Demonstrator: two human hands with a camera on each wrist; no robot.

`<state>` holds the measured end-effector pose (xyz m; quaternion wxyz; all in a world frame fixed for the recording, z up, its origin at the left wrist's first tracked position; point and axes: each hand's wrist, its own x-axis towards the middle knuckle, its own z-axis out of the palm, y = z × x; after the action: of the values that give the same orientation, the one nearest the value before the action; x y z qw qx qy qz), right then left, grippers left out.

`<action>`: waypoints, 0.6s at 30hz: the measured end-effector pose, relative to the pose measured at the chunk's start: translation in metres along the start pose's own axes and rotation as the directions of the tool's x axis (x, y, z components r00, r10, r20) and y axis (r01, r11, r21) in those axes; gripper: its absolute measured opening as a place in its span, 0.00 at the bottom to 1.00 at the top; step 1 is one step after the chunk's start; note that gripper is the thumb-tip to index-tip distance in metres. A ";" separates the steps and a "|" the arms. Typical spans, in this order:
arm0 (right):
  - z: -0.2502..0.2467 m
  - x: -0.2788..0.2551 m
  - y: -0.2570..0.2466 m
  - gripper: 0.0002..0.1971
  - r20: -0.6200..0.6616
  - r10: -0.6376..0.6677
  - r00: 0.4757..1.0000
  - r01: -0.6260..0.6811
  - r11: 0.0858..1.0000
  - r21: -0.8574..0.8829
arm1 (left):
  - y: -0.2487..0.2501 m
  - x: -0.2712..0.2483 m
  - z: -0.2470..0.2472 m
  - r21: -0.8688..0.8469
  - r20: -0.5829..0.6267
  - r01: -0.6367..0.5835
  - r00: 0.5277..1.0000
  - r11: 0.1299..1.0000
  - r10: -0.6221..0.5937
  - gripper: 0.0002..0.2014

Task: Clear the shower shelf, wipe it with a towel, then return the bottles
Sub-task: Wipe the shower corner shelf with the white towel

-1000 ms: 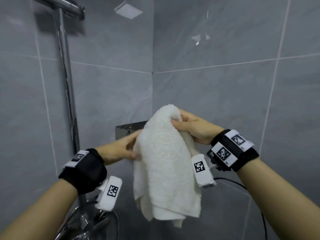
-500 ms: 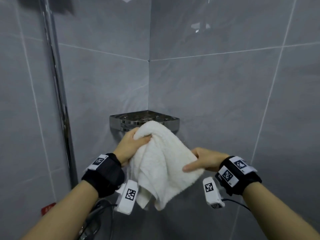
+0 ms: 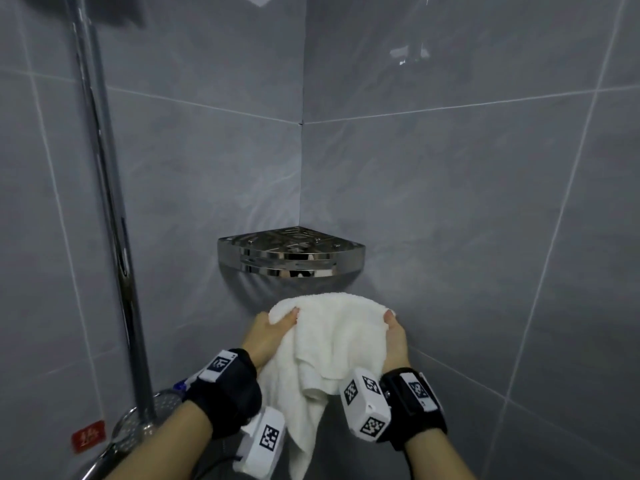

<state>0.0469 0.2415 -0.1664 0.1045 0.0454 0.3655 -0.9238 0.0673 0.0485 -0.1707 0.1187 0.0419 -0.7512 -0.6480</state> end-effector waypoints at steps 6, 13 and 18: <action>0.051 0.033 -0.029 0.21 0.047 -0.086 0.995 0.076 0.981 0.178 | 0.000 0.026 0.009 -0.008 -0.067 0.028 0.997 1.000 -0.029 0.39; 0.071 0.029 0.008 0.26 0.329 0.018 0.944 -0.086 0.977 0.193 | -0.020 0.027 -0.013 0.034 -0.145 -0.041 0.988 0.999 0.046 0.29; 0.067 0.040 -0.003 0.16 0.130 0.091 0.987 -0.104 0.989 0.101 | -0.019 0.033 -0.025 0.029 -0.143 -0.071 0.987 0.997 0.074 0.20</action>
<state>0.0066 0.1913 -0.1224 0.1698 0.0107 0.3054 -0.9369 0.0391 0.0140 -0.1823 0.1957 0.0627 -0.7494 -0.6294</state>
